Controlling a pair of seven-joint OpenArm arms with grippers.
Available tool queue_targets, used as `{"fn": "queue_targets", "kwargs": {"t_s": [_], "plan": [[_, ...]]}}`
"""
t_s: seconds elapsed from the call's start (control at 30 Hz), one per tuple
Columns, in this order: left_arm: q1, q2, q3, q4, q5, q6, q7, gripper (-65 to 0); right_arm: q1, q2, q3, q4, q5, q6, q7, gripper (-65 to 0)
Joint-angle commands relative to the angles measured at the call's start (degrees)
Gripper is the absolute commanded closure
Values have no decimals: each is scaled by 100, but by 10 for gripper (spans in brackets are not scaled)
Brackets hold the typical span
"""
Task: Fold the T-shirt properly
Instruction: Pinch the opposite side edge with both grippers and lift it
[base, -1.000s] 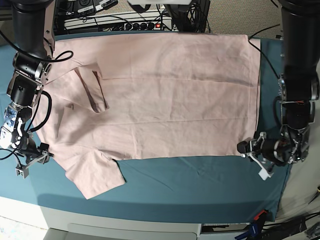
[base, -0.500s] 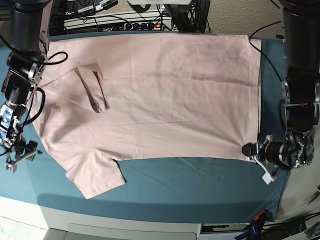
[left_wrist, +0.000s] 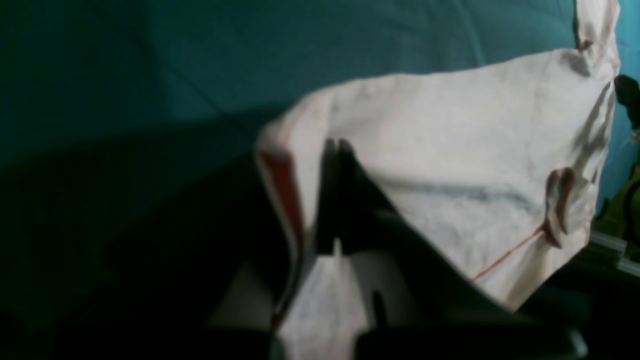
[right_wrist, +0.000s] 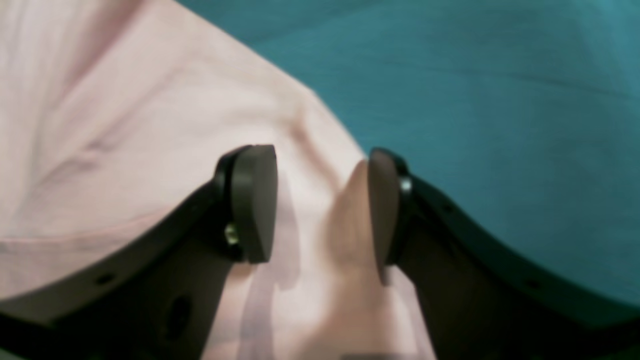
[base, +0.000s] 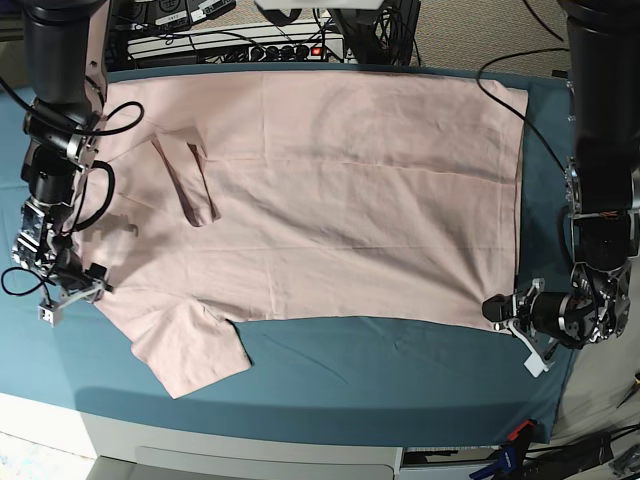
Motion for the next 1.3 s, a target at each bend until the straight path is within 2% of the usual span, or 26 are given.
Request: {"fn": "queue_targets", "kwargs": {"t_s": [0.0, 0.17, 0.3, 0.4, 0.6, 0.77, 0.87, 0.93, 1.07, 1.17, 1.27], "plan": [[-210, -79, -17, 87, -103, -39, -44, 0, 203, 61, 13, 98, 48, 22, 146, -296], [-210, -83, -17, 87, -101, -39, -42, 0, 203, 9, 13, 101, 9, 0, 260, -295], [-208, -85, -17, 87, -101, -39, -35, 0, 201, 37, 13, 129, -496, -433, 505, -295], [-208, -92, -17, 87, -101, -42, -37, 0, 186, 39, 13, 144, -619, -717, 570, -295], [-208, -92, -17, 87, -103, -42, -39, 0, -20, -22, 13, 142, -72, -627, 382, -295], [-208, -92, -17, 87, -101, -81, -39, 0, -203, -79, 13, 142, -48, -575, 391, -295], [-208, -92, -17, 87, -103, -81, -42, 0, -245, -94, 13, 142, 79, -247, 439, -287], [-205, -92, -17, 87, -103, -81, -42, 0, -240, -92, 13, 144, 140, -98, 468, -236], [-205, -92, -17, 87, -101, -81, -42, 0, -240, -90, 13, 144, 131, -85, 557, -131], [-205, -92, -17, 87, -103, -81, -42, 0, -240, -87, 13, 144, 107, -85, 588, -18], [-208, -96, -17, 87, -103, -81, -20, 0, -240, -74, 13, 144, -76, -85, 570, 0]]}}
